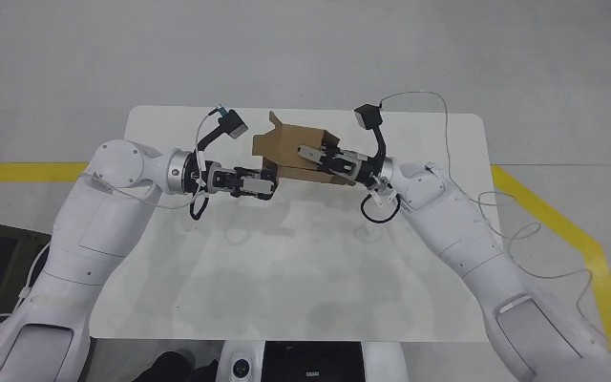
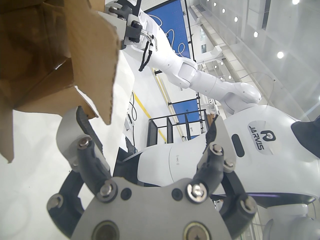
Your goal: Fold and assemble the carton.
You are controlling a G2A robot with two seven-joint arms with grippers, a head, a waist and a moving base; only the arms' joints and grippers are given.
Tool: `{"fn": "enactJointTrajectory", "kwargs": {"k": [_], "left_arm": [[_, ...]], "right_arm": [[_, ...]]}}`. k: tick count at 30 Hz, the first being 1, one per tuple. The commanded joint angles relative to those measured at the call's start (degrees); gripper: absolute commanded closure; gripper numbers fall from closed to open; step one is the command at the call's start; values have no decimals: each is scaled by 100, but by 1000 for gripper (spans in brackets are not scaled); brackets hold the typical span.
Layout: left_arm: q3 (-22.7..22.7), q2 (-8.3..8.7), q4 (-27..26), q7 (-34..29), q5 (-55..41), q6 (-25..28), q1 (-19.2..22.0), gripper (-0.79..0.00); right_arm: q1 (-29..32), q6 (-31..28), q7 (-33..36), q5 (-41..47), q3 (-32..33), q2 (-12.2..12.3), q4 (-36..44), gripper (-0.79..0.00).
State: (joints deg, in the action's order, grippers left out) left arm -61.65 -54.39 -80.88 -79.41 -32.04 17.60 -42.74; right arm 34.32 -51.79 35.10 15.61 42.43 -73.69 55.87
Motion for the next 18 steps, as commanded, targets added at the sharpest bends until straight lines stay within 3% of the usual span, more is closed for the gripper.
{"fn": "enactJointTrajectory", "kwargs": {"k": [1,18], "left_arm": [[-1,-3,-10,-6,-13,-10,-2,-785],[48,-51,49,-75,-42,-10,82,-785]], "right_arm": [[-13,-19,-25,6,-4,-28,-16,0],[-12,-188,283,309,-32,-206,0,0]]}}
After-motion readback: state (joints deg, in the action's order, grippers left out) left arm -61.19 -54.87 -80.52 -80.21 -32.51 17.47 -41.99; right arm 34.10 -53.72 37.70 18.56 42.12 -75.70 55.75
